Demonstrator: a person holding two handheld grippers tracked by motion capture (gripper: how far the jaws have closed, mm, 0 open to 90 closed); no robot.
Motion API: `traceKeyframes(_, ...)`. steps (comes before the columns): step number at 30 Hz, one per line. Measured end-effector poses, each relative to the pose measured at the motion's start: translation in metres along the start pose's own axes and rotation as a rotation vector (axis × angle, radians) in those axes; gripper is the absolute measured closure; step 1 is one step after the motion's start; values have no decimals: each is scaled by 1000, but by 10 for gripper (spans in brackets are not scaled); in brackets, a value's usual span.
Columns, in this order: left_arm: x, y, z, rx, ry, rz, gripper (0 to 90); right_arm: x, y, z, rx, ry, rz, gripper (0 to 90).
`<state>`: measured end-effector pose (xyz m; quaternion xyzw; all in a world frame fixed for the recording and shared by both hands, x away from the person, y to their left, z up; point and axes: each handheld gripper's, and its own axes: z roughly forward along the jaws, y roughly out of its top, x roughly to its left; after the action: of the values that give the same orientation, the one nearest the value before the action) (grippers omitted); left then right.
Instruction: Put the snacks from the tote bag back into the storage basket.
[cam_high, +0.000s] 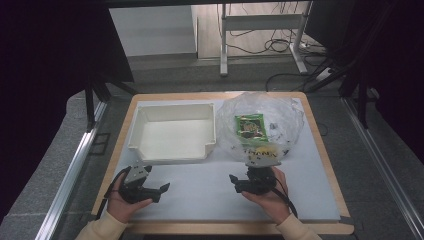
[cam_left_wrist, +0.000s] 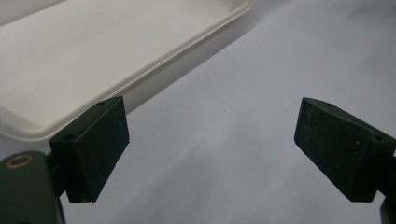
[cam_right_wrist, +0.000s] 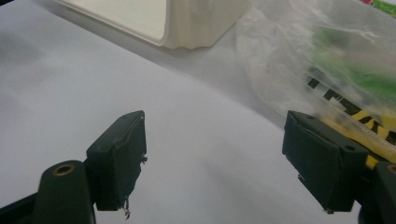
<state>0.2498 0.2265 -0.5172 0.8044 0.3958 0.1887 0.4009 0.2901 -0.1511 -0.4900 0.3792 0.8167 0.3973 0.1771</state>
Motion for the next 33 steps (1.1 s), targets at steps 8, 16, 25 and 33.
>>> traceKeyframes(8, 1, -3, 1, 16, 29, 17, 105, 2, 0, 3, 7, 18, 0, 243)
traceKeyframes(16, 2, -4, 1, 21, 40, 19, 114, 1, -2, 5, 7, 39, 17, 274)
traceKeyframes(25, 1, -4, -1, -2, 13, 14, 127, 3, -1, 4, -2, 38, 6, 277)
traceKeyframes(33, 1, -3, 2, 11, 13, 10, 126, 6, 3, 2, -10, 48, -6, 291)
